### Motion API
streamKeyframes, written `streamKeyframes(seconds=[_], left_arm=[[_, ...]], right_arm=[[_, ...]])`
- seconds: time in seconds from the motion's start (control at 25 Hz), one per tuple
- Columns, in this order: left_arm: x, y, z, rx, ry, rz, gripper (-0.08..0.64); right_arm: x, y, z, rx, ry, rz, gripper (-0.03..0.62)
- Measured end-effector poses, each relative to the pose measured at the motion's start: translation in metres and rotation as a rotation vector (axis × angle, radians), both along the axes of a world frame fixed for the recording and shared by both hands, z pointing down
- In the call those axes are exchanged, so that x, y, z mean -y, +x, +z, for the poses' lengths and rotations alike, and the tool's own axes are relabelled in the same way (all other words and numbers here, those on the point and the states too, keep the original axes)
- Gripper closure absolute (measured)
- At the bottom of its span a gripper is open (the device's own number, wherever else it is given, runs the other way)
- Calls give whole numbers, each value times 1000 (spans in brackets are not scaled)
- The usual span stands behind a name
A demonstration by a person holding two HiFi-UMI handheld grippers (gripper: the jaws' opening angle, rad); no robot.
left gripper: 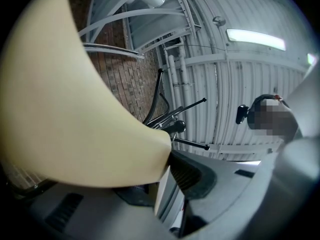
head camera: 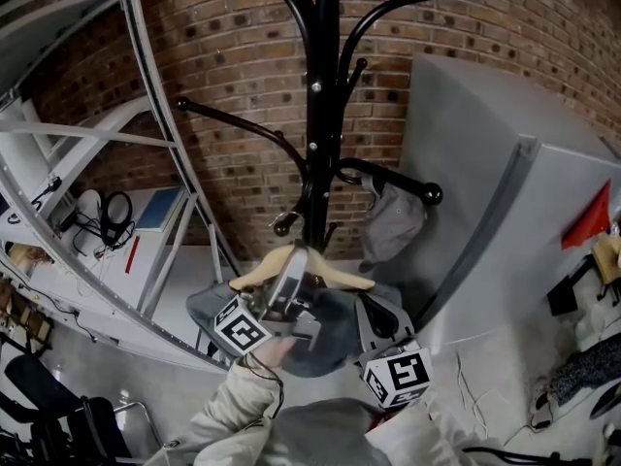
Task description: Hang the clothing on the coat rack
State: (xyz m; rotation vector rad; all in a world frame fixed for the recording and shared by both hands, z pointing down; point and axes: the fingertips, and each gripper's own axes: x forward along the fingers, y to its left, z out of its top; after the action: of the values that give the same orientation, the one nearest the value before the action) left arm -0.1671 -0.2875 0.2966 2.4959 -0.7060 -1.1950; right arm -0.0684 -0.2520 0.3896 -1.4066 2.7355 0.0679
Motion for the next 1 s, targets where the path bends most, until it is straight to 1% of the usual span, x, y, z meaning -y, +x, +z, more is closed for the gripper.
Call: streamKeyframes(seconds=[0.48,1.0], left_arm=[[21,-6,13,-17,-33,4,457],[36,-2,26,-28,-60,31,457]], right_arm=[[10,1,0,-4,-3,13,569],[18,6,10,-4,-24,33,569]])
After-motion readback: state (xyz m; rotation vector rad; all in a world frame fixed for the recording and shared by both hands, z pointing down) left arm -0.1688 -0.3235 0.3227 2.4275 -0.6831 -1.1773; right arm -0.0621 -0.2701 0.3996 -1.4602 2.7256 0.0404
